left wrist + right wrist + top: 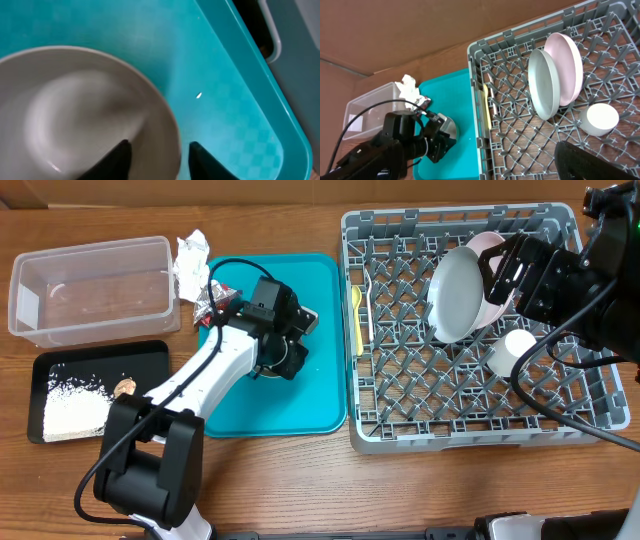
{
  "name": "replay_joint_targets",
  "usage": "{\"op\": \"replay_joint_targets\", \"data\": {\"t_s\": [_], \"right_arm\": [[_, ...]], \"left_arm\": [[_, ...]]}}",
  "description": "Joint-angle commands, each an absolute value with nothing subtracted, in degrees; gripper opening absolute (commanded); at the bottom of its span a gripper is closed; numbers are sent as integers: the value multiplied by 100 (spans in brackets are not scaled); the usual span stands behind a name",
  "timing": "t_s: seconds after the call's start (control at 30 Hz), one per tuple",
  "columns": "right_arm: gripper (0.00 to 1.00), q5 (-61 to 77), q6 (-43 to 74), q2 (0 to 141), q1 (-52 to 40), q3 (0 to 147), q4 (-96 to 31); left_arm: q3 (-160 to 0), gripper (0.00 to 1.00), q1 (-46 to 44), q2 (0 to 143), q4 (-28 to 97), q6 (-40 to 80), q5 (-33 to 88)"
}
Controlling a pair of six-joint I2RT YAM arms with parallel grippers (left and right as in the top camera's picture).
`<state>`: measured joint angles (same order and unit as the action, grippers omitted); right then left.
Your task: Sort waste into correct bins and load items into the dishwasher rack
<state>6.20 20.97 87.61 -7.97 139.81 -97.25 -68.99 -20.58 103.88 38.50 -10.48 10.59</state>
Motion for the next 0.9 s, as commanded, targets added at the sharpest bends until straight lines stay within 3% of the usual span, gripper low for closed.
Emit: {"op": "replay_joint_targets", "data": {"t_s": [0.0,0.1,0.13,0.2,0.23,0.27,0.57,0.73,0.87], "right_arm": [[100,655,2058,8757,-786,13981,-9703],[100,655,2058,8757,-786,13981,-9703],[100,655,2058,8757,-786,13981,-9703],[100,655,2058,8757,-786,13981,-9703],[100,655,2058,8757,-786,13981,-9703],[100,655,2056,8757,-786,13981,-9703],[100,657,1970,8757,-786,13981,-9703],[100,657,1957,8755,-786,13983,-9703],[100,655,1949,8757,-786,13983,-9703]], "left_arm": [[-6803,24,-2132,10462,3741,-1046,1007],[-6803,7,-2145,10462,3708,-1024,1033],[-6803,6,-2145,10462,3710,-1024,1031],[-6803,12,-2145,10462,3723,-1024,1031],[-6803,27,-2145,10462,3732,-1026,1004],[-6803,27,-2145,10462,3741,-1031,987],[-6785,4,-2145,10667,3787,-1022,991],[-7032,4,-2143,10645,4058,-843,1004],[-8193,4,-2139,10396,5196,-563,1142]]}}
